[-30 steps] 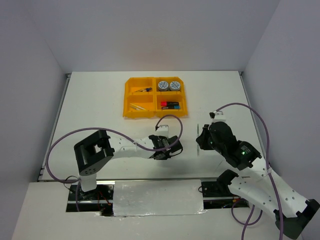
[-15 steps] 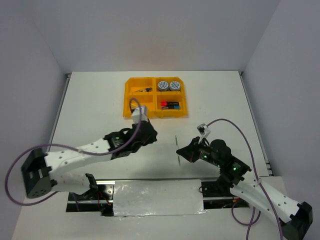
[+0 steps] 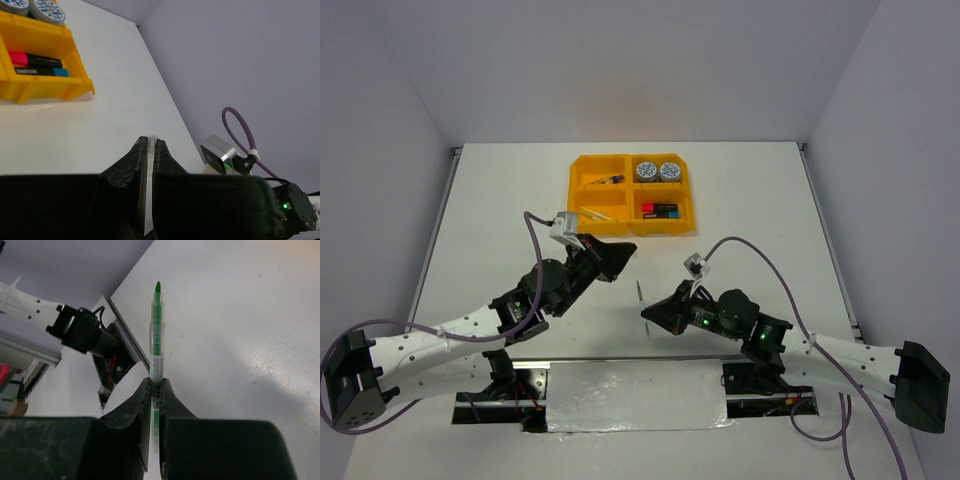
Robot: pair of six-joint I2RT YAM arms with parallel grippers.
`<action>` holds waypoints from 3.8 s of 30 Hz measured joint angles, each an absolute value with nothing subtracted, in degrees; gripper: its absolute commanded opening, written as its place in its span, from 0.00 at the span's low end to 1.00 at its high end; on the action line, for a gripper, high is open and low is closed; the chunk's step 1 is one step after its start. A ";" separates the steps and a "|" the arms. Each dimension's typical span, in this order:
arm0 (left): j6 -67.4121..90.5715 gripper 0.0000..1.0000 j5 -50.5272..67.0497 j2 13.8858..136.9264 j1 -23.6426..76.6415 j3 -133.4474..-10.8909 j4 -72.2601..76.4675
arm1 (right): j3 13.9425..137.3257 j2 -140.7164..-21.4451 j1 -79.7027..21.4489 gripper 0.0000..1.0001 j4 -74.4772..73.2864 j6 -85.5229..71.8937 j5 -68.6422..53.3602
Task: Sort the stationery into containers
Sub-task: Close the pen cap on the pen.
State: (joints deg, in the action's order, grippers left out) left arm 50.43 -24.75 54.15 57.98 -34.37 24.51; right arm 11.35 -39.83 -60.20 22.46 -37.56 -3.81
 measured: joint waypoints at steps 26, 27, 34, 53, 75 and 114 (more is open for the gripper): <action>49.17 0.00 -22.55 54.17 57.93 -32.18 25.78 | 17.37 -43.42 -60.90 0.00 22.48 -33.63 2.87; 49.15 0.00 -22.50 54.17 57.93 -32.01 25.78 | 17.41 -43.51 -60.90 0.00 22.41 -33.56 2.90; 48.16 0.00 -21.30 54.17 57.93 -31.70 25.91 | 18.13 -44.38 -60.90 0.00 21.74 -33.34 3.49; 46.85 0.17 -18.06 54.13 57.25 -30.48 31.81 | 26.11 -44.51 -61.17 0.00 12.97 -29.78 6.98; 35.66 0.00 -10.15 47.90 58.00 -32.40 21.98 | 30.22 -46.87 -61.30 0.15 17.02 -21.08 1.69; 23.24 0.76 -4.03 43.29 57.74 -46.59 15.35 | 30.41 -50.72 -61.67 0.00 21.34 -19.35 -11.51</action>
